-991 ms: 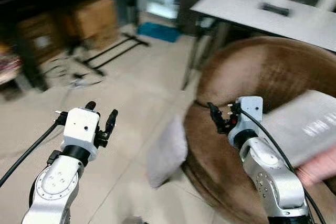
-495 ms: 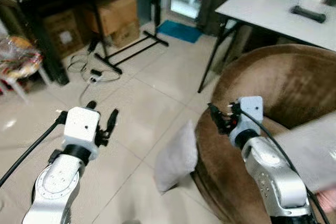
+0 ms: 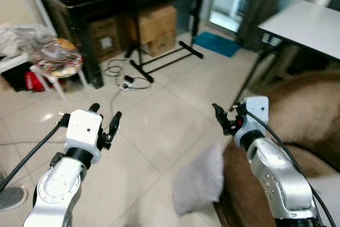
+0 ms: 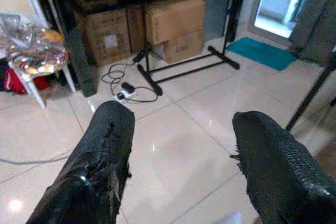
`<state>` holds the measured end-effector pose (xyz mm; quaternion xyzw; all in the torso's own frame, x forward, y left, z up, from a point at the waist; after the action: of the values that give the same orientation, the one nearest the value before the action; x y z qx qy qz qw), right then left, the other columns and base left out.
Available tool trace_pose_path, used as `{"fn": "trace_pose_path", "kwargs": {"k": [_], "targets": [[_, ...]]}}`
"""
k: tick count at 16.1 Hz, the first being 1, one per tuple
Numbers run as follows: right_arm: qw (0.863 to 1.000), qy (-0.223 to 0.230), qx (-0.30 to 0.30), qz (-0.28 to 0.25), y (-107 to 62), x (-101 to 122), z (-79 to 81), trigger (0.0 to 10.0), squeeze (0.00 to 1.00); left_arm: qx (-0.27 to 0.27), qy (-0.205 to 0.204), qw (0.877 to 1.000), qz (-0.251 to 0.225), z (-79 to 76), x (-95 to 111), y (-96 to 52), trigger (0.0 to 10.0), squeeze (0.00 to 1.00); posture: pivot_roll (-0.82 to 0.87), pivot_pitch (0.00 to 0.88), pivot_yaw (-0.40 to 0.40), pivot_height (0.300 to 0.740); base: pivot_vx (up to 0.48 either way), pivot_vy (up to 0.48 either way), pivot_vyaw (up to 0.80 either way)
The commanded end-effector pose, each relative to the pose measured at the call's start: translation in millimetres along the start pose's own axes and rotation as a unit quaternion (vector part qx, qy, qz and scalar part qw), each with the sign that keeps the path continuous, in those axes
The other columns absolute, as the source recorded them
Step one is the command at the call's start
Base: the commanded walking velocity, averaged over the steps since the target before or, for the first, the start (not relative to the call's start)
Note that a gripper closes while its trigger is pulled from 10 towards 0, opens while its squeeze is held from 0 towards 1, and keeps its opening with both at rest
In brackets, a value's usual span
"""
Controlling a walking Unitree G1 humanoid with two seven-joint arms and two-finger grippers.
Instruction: Move the pillow to the sofa from floor
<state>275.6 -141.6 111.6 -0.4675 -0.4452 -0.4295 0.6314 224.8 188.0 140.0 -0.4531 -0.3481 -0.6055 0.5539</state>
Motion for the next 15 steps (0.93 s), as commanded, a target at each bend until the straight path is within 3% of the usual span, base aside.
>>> {"fn": "trace_pose_path", "kwargs": {"k": [1, 3, 6, 8, 15], "targets": [[1.000, 0.003, 0.000, -0.017, -0.6, 5, -0.2, 10.0, 0.00, -0.002, 0.002, 1.000, -0.002, -0.1, 1, 0.8, 10.0, 0.00, 0.10, 0.000, -0.046, 0.740, 0.281, 0.000, 0.00], [1.000, -0.003, -0.013, -0.011, -0.4, 4, -2.8, 10.0, 0.00, -0.001, 0.005, 1.000, -0.002, 0.2, 2, 1.5, 10.0, 0.00, 0.10, 0.000, -0.044, 0.740, 0.261, 0.000, 0.00], [0.998, 0.045, -0.045, -0.026, -2.1, 4, -12.7, 10.0, 0.00, 0.017, 0.011, 1.000, -0.006, 2.9, 3, 2.7, 10.0, 0.00, 0.10, 0.000, -0.044, 0.725, 0.000, 0.000, 0.00], [0.997, 0.048, -0.057, -0.032, -3.2, 4, -16.7, 10.0, 0.00, 0.023, 0.002, 1.000, -0.006, 3.6, 3, 3.1, 10.0, 0.00, 0.10, 0.000, -0.044, 0.710, 0.000, 0.000, 0.00], [0.995, 0.064, -0.067, -0.042, -3.3, 3, -17.6, 10.0, 0.00, 0.079, 0.025, 0.996, -0.021, 15.0, 4, 3.4, 10.0, 0.00, 0.10, 0.000, -0.049, 0.660, 0.000, 0.000, 0.00]]}}
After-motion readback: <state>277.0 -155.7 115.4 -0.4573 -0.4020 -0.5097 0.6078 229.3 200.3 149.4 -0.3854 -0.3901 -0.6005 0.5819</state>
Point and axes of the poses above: a point about 5 cm out from each wrist's last joint towards the gripper, its own y axis pointing out of the wrist towards the gripper, its own x axis along the axis of the wrist's last joint, z = x × y, the point moved 1 cm from there along y, pointing out of the wrist towards the gripper, and after that the axes turned 5 degrees about y, right-handed, at the moved point
